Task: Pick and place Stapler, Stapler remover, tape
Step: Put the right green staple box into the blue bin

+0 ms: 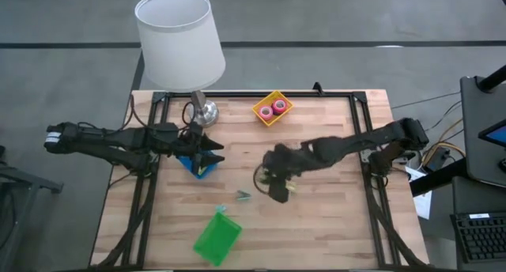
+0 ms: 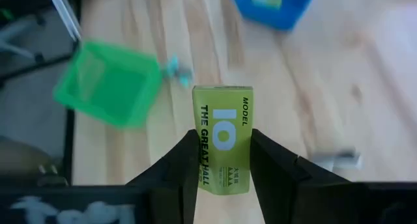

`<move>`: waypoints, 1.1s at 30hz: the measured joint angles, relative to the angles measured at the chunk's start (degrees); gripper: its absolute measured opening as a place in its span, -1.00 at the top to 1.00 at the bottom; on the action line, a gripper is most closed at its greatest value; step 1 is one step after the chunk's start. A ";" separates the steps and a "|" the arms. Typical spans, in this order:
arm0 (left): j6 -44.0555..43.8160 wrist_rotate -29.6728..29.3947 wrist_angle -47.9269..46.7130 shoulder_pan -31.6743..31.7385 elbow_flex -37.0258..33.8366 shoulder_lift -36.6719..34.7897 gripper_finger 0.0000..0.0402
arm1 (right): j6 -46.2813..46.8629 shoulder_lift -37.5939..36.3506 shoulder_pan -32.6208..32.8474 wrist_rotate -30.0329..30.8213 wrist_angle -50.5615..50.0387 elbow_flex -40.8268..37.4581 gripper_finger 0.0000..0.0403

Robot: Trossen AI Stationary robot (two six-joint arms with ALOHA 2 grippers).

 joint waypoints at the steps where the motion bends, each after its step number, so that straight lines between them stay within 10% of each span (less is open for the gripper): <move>1: 0.33 0.10 1.18 0.00 0.00 0.00 -0.43 | -0.62 0.00 -0.73 0.02 0.11 1.30 0.44; 33: 10.58 8.17 4.66 -0.13 6.32 9.86 -0.27 | -6.59 9.88 -6.52 -6.25 -1.63 20.80 0.44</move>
